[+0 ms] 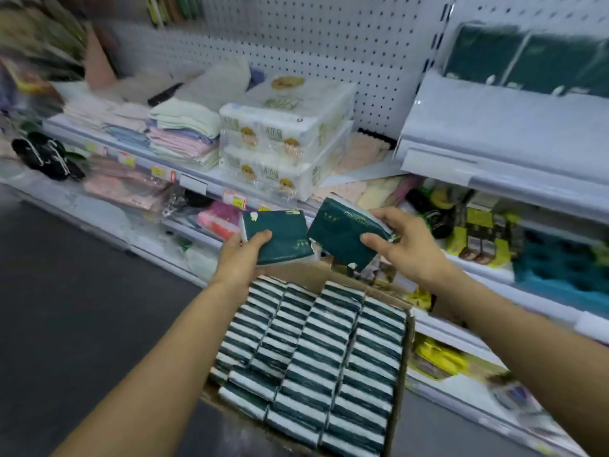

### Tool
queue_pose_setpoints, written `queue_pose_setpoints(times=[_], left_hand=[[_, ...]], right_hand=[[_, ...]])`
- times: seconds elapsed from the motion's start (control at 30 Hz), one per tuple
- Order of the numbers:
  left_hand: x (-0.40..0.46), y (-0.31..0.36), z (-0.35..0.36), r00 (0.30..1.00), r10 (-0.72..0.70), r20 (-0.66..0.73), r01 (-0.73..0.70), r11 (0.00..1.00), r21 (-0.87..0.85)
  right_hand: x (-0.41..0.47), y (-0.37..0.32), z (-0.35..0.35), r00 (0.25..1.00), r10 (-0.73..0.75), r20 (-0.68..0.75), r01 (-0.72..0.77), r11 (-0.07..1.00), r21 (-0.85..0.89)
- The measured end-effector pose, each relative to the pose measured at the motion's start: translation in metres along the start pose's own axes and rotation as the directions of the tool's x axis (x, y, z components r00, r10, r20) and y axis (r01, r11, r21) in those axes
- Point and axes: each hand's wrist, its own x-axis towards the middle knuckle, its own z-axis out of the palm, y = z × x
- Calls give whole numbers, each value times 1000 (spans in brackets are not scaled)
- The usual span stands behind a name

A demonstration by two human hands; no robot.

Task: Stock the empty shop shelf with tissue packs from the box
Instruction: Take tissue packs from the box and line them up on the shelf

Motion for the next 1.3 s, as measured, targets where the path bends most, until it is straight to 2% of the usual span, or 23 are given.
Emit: queue_pose_setpoints(times=[0.17,0.3,0.43,0.6,0.7,0.87,0.93,1.13,1.3], left_hand=[[-19,65,42,984,129,120,-142,984,107],[-34,96,83,957,182,225,-206,975,85],[-50,124,123,921,284,268,-305,952,38],[-74,152,202,878,364,310,-352,931,-95],[-82,153,263,857,401,323,-394,915,-90],[-78,146,353,839,373,396,-399,917,-18],[-70,147,378,853,343,393,-366,930,-17],[-40,136,428,890,265,372,-282,959,-8],[-24,135,458,893,263,366,-285,958,7]], right_hand=[[-6,-43,-67,994,-48,-102,49,999,8],[-10,-55,-119,970,-95,-225,88,995,-44],[-17,-53,-186,917,-168,-361,119,981,-156],[-21,-18,-284,861,-147,-486,15,964,-266],[-21,11,-330,856,-94,-508,-94,938,-333],[-8,59,-378,868,-56,-493,-151,916,-371],[3,79,-391,855,-66,-514,-172,899,-403],[35,123,-413,869,-112,-483,-176,840,-513],[76,141,-430,856,-124,-502,-168,851,-497]])
